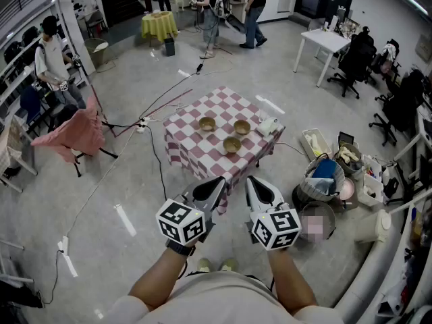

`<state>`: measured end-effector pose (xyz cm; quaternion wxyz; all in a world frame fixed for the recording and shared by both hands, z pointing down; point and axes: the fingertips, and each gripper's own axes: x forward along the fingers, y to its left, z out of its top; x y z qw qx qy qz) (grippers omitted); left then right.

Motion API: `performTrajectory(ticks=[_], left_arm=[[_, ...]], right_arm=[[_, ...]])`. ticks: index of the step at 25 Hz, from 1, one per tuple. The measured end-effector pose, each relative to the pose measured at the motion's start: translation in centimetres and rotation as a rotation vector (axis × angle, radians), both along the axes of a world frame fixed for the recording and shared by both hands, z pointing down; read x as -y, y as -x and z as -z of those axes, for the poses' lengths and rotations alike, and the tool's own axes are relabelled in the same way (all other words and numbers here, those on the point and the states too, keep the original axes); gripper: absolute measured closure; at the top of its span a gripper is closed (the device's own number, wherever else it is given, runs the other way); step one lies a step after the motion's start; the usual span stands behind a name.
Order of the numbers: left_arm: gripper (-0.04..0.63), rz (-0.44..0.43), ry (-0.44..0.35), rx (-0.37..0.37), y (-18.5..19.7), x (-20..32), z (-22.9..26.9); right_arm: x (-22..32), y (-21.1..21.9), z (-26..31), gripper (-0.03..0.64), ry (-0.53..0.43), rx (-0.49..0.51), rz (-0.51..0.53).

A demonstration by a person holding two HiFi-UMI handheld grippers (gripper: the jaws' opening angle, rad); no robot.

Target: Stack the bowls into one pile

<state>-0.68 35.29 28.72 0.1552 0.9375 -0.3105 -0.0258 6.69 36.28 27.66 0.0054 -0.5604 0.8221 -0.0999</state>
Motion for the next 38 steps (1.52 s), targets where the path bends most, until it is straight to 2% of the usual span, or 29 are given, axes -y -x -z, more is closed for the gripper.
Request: performTrajectory(ticks=[11,25,38], left_arm=[[0.589,0.001,-0.007,-0.001,-0.8,-0.8,0.5],[0.589,0.012,0.000,0.015,-2.0,-0.6,-0.6],[0.589,0.050,0.009,0.035,-2.7,2.0,-1.3]], right_arm=[[-0.6,-0.2,0.2,0.607,0.000,-0.008,0.017],[-0.2,-1.6,-0.8,0.607,0.011,0.033,0.058],[2.2,-3.3,-1.9,0.607,0.025,0.062,0.064]])
